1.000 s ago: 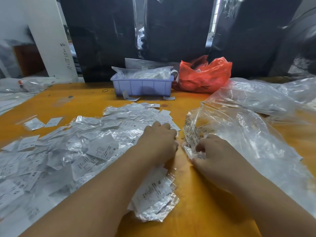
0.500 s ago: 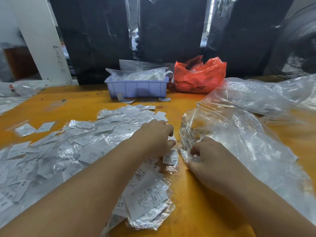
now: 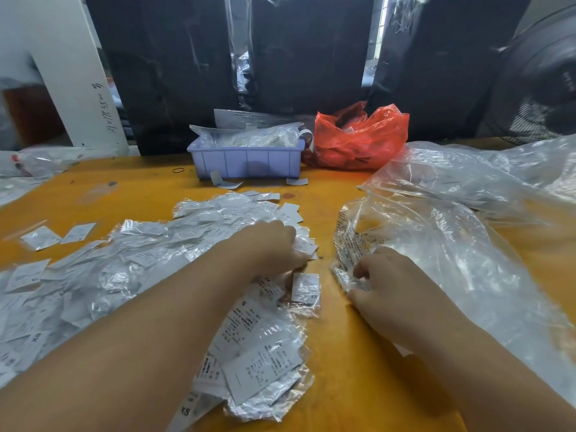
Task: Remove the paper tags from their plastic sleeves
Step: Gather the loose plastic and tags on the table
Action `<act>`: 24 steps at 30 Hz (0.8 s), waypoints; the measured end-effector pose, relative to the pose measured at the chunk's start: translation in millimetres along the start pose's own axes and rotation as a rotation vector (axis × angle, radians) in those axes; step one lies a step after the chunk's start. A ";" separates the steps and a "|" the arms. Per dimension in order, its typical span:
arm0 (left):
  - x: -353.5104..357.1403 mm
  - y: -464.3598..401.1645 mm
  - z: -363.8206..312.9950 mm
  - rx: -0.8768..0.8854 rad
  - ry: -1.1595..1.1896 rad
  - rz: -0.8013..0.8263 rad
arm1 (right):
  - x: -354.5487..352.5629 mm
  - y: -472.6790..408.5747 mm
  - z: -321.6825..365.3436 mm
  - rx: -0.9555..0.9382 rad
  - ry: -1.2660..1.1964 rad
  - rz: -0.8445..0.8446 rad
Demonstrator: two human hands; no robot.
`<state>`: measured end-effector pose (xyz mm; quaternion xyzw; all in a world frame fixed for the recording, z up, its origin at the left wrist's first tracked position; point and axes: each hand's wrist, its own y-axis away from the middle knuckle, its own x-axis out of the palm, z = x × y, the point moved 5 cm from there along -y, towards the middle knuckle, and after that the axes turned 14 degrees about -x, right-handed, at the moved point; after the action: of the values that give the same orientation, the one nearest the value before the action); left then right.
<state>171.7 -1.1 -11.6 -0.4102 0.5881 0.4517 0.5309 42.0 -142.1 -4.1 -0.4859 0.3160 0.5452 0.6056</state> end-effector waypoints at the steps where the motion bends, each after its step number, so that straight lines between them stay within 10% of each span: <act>1: -0.6 -0.8 -0.3 0.008 0.027 0.004 | -1.8 0.1 -1.9 0.014 0.004 -0.012; 24: -3.0 -10.9 -25.9 0.027 0.236 0.057 | -4.5 -1.8 7.4 -0.103 -0.147 -0.056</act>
<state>175.9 -28.9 -9.0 -0.4363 0.6640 0.4072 0.4504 41.8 -136.6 2.8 -0.4837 0.2288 0.5777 0.6164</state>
